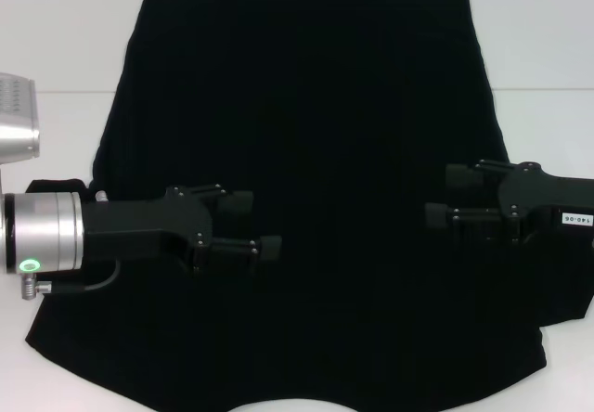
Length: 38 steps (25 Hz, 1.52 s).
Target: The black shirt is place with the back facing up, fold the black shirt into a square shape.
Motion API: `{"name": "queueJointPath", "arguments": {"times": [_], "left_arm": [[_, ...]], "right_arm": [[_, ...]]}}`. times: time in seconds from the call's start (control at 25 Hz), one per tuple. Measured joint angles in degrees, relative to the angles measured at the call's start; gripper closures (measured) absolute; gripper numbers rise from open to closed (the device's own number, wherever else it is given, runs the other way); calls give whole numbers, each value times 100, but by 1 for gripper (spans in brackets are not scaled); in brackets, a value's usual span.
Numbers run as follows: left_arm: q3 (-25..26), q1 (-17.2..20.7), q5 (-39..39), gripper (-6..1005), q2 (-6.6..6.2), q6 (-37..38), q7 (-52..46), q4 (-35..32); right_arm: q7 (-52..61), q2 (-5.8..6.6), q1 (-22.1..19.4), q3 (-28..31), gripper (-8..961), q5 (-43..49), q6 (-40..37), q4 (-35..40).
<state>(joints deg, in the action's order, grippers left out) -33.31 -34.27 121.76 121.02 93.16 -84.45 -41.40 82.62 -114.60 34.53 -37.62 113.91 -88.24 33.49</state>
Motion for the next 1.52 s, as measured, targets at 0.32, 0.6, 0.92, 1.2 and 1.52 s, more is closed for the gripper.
{"name": "queueJointPath", "arguments": {"times": [0.32,0.6,0.92,1.2,1.52], "left_arm": [[0,8,0,91,0,5,-2,0],[229,9,-4,92,-8,-344,-759,-19],[1143,72,917,92,-148,-1245,-3228,-254],[1458,371,1559,93,-194,-1292,-4184,-813],[1769,497,2323,93,-277,-1205,-4825,-1236]], "right_arm": [[0,0,-5,0,56,0,0,-1],[0,-3,17,27,56,-21,94,-1],[-5,-27,95,44,55,-44,169,11],[5,-42,159,37,55,-44,276,-1],[58,0,219,50,55,-47,313,-4]]}}
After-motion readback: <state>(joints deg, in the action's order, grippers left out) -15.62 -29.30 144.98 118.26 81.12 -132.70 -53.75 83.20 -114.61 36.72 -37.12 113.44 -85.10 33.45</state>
